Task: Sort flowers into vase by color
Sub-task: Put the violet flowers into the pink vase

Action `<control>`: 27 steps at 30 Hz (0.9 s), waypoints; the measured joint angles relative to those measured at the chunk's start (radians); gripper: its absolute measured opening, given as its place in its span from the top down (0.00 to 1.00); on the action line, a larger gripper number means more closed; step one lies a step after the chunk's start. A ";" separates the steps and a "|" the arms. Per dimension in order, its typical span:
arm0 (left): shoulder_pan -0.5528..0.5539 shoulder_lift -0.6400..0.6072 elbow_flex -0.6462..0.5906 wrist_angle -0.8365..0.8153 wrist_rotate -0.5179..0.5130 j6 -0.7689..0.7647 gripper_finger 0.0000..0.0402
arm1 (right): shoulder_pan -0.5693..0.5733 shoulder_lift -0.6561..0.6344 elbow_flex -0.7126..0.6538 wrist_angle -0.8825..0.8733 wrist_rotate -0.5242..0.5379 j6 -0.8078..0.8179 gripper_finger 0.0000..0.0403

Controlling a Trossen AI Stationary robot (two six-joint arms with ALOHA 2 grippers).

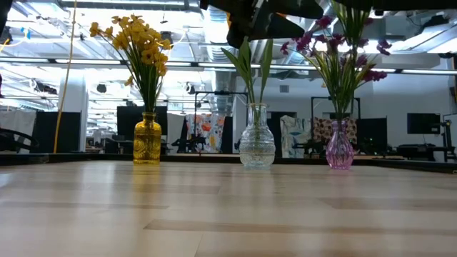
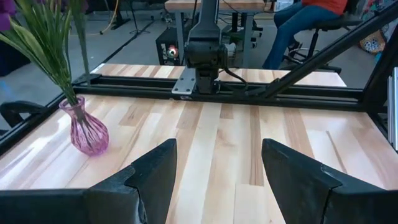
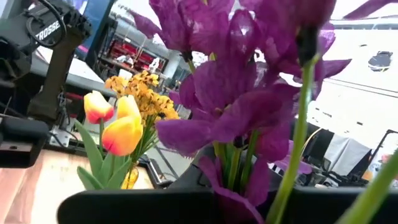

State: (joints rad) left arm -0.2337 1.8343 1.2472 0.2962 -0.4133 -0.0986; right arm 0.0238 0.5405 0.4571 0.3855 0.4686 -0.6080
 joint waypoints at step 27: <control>0.000 0.000 0.000 0.008 0.000 0.004 0.44 | -0.002 -0.196 -0.349 0.504 0.000 -0.109 0.92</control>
State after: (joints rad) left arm -0.2337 1.8343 1.2472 0.3042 -0.4137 -0.0946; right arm 0.0222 0.3447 0.1085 0.8895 0.4690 -0.7166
